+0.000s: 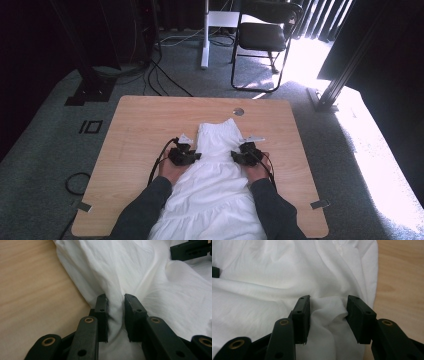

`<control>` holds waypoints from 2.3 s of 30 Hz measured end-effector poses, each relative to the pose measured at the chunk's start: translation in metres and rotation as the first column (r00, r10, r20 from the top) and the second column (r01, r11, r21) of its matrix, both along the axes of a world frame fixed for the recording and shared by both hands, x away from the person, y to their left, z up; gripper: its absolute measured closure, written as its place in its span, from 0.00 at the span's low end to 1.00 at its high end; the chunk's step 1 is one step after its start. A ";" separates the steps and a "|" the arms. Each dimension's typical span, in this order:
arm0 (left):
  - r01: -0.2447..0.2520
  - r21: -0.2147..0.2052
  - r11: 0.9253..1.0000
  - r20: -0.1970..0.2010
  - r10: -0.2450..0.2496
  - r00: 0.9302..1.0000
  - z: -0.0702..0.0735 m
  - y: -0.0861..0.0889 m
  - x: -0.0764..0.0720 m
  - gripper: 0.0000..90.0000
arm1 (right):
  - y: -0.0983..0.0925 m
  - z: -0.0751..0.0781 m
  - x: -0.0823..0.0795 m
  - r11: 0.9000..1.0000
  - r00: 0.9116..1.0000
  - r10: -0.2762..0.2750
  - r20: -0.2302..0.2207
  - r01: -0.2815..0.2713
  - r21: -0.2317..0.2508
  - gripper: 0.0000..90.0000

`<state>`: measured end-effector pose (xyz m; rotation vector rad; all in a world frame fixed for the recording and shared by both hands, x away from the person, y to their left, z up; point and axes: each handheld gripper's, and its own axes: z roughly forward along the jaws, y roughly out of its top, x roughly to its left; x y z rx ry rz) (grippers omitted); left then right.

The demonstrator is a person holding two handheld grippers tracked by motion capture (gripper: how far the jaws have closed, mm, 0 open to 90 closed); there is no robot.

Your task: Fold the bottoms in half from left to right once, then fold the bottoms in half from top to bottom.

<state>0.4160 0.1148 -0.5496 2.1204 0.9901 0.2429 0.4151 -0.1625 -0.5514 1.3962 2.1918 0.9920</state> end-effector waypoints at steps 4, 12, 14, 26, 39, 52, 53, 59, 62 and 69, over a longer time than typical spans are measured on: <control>0.018 0.007 1.000 0.007 -0.018 1.000 0.000 0.002 -0.016 0.84 | 0.000 -0.001 -0.017 1.000 1.000 0.009 -0.001 -0.009 0.009 0.60; 0.052 0.027 0.998 0.022 -0.052 0.998 0.000 0.003 -0.032 0.81 | 0.001 0.004 -0.028 0.998 0.997 0.055 -0.050 -0.054 0.022 0.49; 0.058 0.029 0.998 0.019 -0.059 0.998 0.000 0.003 -0.031 0.78 | -0.001 0.011 -0.027 0.997 0.997 0.072 -0.029 -0.071 0.028 0.45; 0.065 0.031 0.997 0.019 -0.066 0.998 0.000 0.003 -0.028 0.78 | -0.009 0.025 0.038 0.995 0.995 0.101 0.017 -0.101 0.001 0.24; 0.043 -0.047 0.998 -0.008 -0.043 0.999 0.017 0.012 -0.012 0.55 | 0.011 0.003 0.053 0.996 0.995 0.093 -0.024 -0.093 -0.002 0.70; -0.107 -0.068 0.992 -0.085 0.101 0.991 0.011 -0.003 0.055 0.38 | 0.012 0.003 0.054 0.996 0.996 0.087 -0.029 -0.087 0.002 0.78; -0.113 -0.070 0.991 -0.096 0.106 0.990 0.007 -0.004 0.058 0.37 | 0.012 0.003 0.054 0.996 0.996 0.088 -0.032 -0.088 0.004 0.77; -0.086 0.012 0.996 -0.030 0.086 0.996 0.004 -0.019 0.059 0.48 | 0.012 0.005 0.057 0.996 0.995 0.085 -0.052 -0.085 0.010 0.75; -0.068 0.018 0.998 -0.041 0.068 0.997 0.006 -0.020 0.060 0.70 | 0.014 0.006 0.057 0.995 0.995 0.091 -0.050 -0.093 -0.031 0.82; 0.003 0.007 1.000 -0.006 -0.003 1.000 0.048 -0.011 0.069 0.94 | 0.008 0.035 0.065 0.993 0.994 0.110 0.018 -0.110 0.047 0.90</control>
